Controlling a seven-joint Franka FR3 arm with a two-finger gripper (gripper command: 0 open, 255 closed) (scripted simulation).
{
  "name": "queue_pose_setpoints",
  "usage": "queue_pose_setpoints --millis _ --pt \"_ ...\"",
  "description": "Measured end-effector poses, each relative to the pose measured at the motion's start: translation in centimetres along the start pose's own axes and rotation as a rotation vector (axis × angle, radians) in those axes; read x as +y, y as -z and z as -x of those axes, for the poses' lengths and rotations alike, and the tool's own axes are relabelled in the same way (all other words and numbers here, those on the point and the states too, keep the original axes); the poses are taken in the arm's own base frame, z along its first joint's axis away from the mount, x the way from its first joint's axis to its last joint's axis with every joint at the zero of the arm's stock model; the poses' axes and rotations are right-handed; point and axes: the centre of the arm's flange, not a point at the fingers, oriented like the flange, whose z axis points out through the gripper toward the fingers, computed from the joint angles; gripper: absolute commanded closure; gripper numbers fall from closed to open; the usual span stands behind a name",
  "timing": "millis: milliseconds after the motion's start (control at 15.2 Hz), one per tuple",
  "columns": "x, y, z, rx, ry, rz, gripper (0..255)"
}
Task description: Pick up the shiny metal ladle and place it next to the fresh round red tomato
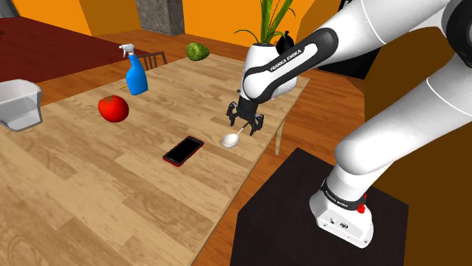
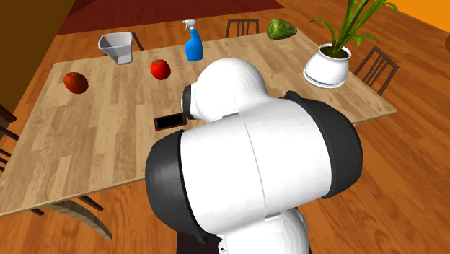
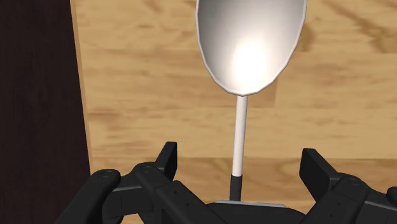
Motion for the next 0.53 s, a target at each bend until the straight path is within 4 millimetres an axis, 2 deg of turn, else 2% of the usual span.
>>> queue_pose_setpoints --millis 330,396,528 --pt "-0.01 -0.09 0.0 0.0 0.0 0.0 0" --pt "-0.01 -0.09 0.0 0.0 0.0 0.0 255" --pt "-0.01 -0.09 0.0 0.0 0.0 0.0 255"
